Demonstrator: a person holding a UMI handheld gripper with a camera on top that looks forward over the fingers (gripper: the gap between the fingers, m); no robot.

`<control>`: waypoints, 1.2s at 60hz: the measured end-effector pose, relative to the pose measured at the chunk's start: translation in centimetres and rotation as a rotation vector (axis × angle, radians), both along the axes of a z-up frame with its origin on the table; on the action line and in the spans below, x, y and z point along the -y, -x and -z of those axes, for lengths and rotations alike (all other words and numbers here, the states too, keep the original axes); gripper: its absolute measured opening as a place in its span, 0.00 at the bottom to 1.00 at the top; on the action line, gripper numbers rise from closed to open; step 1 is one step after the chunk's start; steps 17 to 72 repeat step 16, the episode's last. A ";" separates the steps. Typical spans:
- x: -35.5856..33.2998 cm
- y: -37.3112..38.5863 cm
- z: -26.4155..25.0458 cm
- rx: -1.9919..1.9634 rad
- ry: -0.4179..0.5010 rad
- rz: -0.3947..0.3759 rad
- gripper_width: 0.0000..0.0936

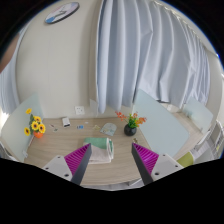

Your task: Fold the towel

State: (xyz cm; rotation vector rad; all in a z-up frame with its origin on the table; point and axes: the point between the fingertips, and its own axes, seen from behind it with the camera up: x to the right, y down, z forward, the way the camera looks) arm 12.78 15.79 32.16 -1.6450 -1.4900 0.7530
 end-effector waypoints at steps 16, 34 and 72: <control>2.5 0.6 1.9 0.053 0.055 -0.055 0.91; 2.5 0.6 1.9 0.053 0.055 -0.055 0.91; 2.5 0.6 1.9 0.053 0.055 -0.055 0.91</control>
